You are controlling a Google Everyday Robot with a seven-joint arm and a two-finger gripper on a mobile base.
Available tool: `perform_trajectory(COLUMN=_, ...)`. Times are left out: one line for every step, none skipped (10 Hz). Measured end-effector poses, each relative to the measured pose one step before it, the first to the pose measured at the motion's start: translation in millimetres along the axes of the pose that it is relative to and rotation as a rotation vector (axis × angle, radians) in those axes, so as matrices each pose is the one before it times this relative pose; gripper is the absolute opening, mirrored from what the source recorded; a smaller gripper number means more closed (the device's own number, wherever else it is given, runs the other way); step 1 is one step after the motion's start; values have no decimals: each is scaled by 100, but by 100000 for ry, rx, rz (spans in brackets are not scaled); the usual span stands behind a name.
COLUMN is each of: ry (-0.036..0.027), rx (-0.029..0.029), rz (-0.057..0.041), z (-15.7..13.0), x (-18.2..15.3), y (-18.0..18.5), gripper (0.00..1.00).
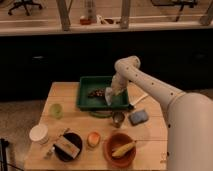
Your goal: Place towel in tray
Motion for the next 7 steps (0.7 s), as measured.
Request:
perform_trajectory(ry=-339, rx=-637, rz=-529, z=64, x=-145, y=-96, gripper=80)
perform_trajectory(ry=-322, rx=-548, rz=-428, z=41, x=-99, y=-78, gripper=80)
perform_trajectory(ry=-219, rx=-245, rz=-298, z=-10, x=6, y=-101, gripper=80)
perform_trajectory(ry=-229, rx=-427, rz=-329, z=-41, x=14, y=-51, gripper=80)
perform_trajectory(ry=-122, rx=-410, rz=-344, z=-74, x=7, y=-34, gripper=80)
perform_trajectory(ry=-71, rx=-248, rz=-452, z=-55, x=-46, y=-99, gripper=80)
perform_trajectory(ry=-86, rx=90, rz=-399, z=-93, x=-41, y=-133, gripper=80)
